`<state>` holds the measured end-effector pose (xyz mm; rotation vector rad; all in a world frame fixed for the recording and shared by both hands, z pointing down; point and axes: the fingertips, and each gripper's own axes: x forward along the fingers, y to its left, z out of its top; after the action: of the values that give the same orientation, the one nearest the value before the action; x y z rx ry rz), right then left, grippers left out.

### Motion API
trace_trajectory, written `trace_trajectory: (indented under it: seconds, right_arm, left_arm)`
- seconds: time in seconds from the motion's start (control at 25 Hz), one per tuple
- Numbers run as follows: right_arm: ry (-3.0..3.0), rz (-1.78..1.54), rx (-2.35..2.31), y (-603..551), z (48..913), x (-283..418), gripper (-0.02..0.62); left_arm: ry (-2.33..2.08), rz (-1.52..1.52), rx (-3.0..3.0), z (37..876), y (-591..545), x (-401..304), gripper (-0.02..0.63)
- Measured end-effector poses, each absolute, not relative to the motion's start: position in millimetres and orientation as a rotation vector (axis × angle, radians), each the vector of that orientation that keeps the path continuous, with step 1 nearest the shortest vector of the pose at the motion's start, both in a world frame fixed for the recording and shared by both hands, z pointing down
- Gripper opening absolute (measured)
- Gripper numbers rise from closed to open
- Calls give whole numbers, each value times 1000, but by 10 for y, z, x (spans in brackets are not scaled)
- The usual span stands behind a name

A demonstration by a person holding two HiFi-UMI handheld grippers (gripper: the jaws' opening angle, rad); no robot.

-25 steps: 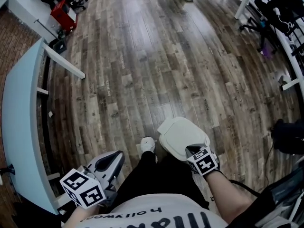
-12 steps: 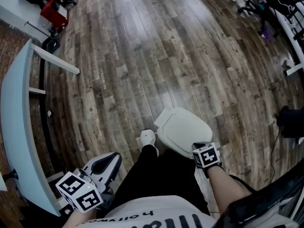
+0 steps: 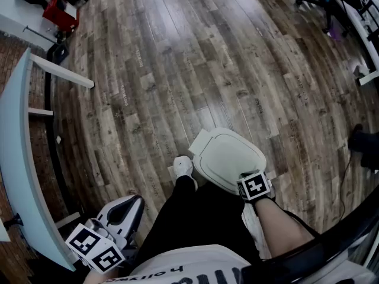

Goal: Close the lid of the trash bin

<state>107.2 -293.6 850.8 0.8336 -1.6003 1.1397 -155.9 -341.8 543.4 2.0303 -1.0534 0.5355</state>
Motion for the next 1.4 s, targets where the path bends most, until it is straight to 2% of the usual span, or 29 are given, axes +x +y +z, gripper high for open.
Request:
trace_trajectory:
  seconds: [0.44, 0.64, 0.8, 1.0, 1.12, 1.2, 1.32, 1.4]
  right_arm:
    - [-1522, 1170, 734, -2796, 8616, 1056, 9]
    - [-1552, 1307, 918, -3166, 8388, 1142, 9]
    - [-1880, 1475, 1086, -3725, 7408, 933, 9]
    - [-2431, 1526, 1233, -4299, 5360, 992, 9]
    - [-2775, 1336, 1249, -4431, 4075, 1249, 9]
    - [-2921, 1086, 1230, -4333, 3383, 1379, 9]
    - [-2987, 701, 1188, -4039, 2746, 1496, 9]
    - [-2967, 579, 1194, -3812, 2594, 1561, 11]
  left_arm:
    - [-1083, 534, 2000, 5472, -3451, -1666, 6]
    - [-1091, 506, 2026, 5337, -3512, -1605, 6]
    - [-1079, 430, 2083, 5069, -3638, -1370, 6]
    - [-1022, 368, 2292, 4489, -3804, -845, 6]
    - [-997, 232, 2398, 4077, -3932, -494, 6]
    - [-1006, 155, 2453, 3809, -3957, -341, 6]
    - [-1022, 33, 2491, 3471, -3927, -217, 6]
    - [-995, -53, 2492, 3297, -3827, -166, 6]
